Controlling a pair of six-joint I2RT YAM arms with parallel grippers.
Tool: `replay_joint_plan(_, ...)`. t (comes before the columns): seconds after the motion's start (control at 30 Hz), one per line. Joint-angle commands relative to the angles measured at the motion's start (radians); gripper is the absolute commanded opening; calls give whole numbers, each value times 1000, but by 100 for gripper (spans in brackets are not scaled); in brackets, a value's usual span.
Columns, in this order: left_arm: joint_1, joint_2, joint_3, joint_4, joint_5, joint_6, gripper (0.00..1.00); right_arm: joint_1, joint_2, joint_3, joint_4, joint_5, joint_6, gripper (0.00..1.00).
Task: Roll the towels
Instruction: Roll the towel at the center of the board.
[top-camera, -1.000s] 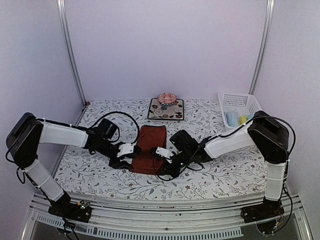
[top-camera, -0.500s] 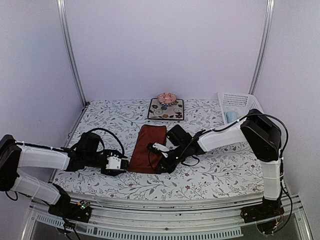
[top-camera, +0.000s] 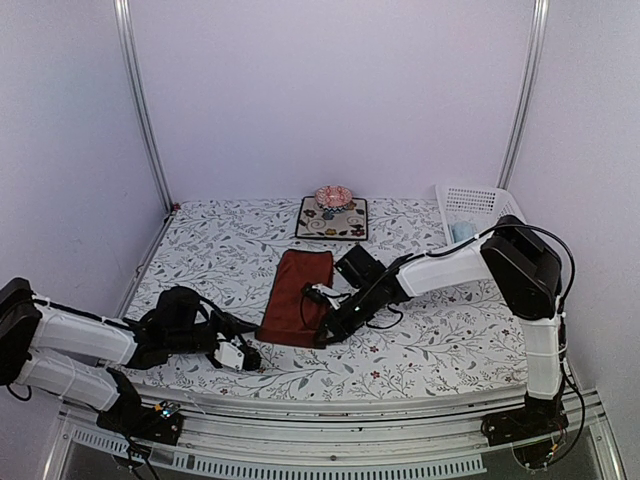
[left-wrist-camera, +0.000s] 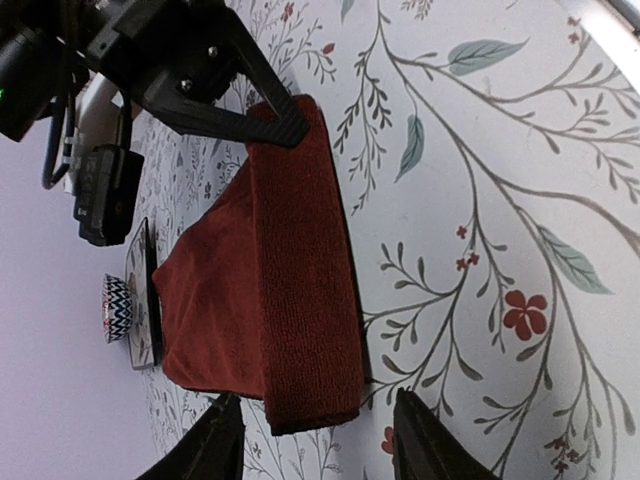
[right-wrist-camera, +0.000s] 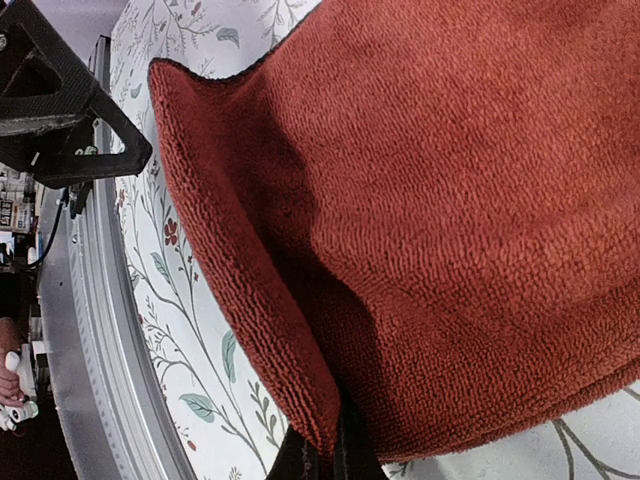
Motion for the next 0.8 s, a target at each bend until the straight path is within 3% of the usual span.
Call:
replay_joint_plan(0.0, -30, 32, -15, 104, -51, 53, 50, -23, 24, 27, -25, -75, 64, 3)
replay_joint_plan(0.43, -79, 182, -5, 235, -118, 101, 49, -38, 53, 76, -76, -105, 76, 3)
replay_joint_plan(0.77, -77, 256, 99, 81, -125, 39, 50, -51, 57, 89, -87, -108, 76, 10)
